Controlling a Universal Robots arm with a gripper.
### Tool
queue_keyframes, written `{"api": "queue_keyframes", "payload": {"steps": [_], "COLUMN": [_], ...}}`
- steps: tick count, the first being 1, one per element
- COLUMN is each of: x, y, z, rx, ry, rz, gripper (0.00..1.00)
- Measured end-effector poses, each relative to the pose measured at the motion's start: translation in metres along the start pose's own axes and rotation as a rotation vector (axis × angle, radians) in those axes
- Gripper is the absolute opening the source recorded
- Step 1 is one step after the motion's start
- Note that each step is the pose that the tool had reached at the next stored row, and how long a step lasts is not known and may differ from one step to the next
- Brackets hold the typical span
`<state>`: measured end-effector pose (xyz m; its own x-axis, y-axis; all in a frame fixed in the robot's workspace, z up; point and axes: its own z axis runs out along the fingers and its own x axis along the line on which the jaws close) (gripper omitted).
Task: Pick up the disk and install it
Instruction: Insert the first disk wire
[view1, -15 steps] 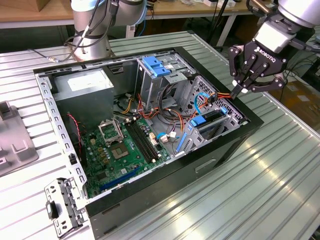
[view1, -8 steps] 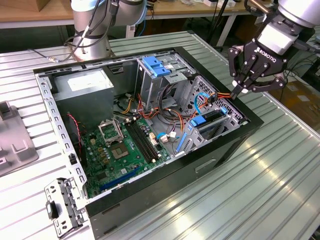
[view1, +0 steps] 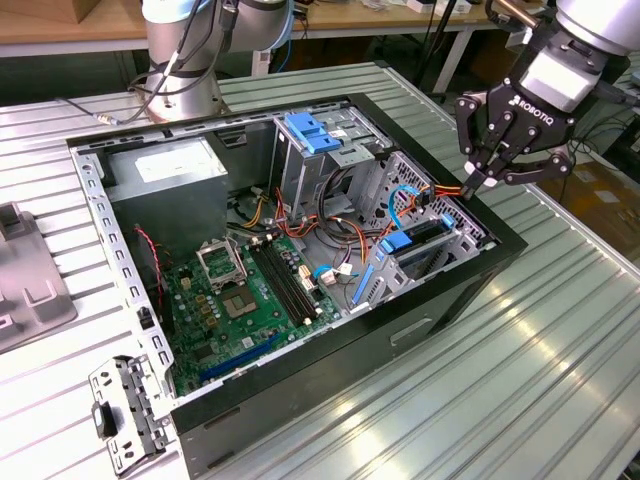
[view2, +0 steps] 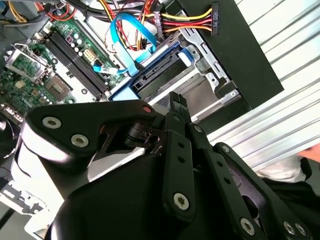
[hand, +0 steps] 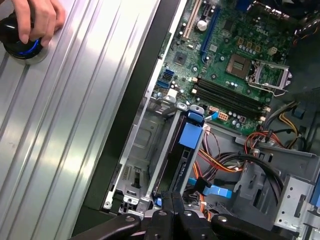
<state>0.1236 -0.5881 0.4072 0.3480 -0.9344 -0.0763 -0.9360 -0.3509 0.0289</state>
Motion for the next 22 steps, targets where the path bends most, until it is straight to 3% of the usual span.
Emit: {"api": "queue_keyframes", "payload": {"steps": [22], "x": [0.0], "y": [0.0], "z": [0.0], "rx": [-0.0103], "ry": [0.0039], "rz": [-0.134], "gripper": [0.11]}}
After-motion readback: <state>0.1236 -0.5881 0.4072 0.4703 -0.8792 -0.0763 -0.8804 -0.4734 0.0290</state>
